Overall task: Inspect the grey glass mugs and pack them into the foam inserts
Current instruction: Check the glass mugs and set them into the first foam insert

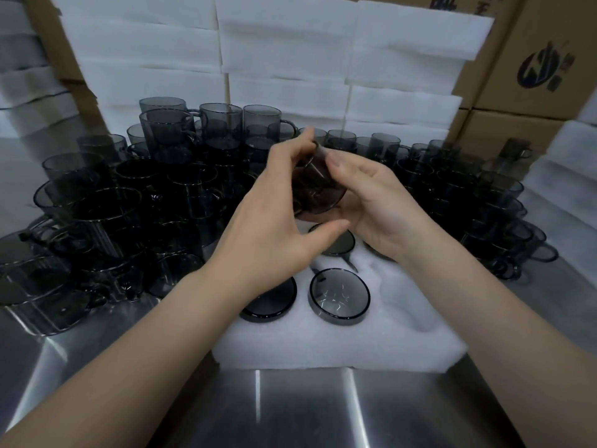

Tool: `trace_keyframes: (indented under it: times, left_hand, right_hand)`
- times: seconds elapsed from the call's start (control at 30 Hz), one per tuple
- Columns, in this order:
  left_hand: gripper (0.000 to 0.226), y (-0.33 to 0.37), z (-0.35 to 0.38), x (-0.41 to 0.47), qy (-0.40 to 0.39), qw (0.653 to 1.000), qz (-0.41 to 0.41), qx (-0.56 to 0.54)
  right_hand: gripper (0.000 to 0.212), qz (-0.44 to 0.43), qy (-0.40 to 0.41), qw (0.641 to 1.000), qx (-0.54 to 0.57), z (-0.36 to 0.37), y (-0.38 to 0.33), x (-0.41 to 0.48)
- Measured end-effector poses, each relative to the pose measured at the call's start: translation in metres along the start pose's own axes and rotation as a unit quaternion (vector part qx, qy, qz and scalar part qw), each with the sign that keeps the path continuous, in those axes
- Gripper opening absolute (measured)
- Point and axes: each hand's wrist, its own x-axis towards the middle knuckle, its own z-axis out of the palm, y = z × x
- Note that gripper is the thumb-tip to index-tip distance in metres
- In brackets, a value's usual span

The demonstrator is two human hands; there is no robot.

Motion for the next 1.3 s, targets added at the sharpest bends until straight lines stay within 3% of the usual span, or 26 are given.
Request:
trace_keyframes:
  times: [0.2,0.37,0.53,0.73,0.8,1.03,1.3]
  left_hand:
    - [0.081,-0.0014,-0.0007,0.0003,0.001,0.998,0.014,0.067]
    - [0.076,-0.0007,-0.0013,-0.0002,-0.019,0.995,0.086,0.056]
    - [0.073,0.0009,-0.004,-0.0001,-0.023,0.99,0.128,0.054]
    - [0.092,0.0012,-0.0036,0.0015,-0.016,0.99,0.122,0.072]
    - [0.093,-0.001,-0.002,0.003,-0.027,0.991,0.093,0.096]
    - [0.096,0.001,-0.0003,0.0029,-0.037,0.997,0.017,0.059]
    - [0.076,-0.0003,-0.0004,0.0023,-0.031,0.997,0.05,0.053]
  right_hand:
    - [0.033,-0.009,0.039,0.998,-0.046,0.0024,-0.0003,0.0005]
    - [0.022,0.015,0.077,0.997,0.018,0.0018,-0.0028,0.0028]
    - [0.022,0.059,0.045,0.995,0.067,-0.0001,-0.0039,0.0028]
    - [0.046,0.159,-0.08,0.982,0.058,0.0004,-0.0049,0.001]
    - [0.048,0.135,-0.075,0.987,0.044,0.0007,-0.003,0.0004]
    - [0.016,0.025,-0.045,0.997,0.062,-0.0027,-0.001,0.001]
    - [0.011,0.004,-0.033,0.996,0.081,-0.0036,-0.0003,0.0026]
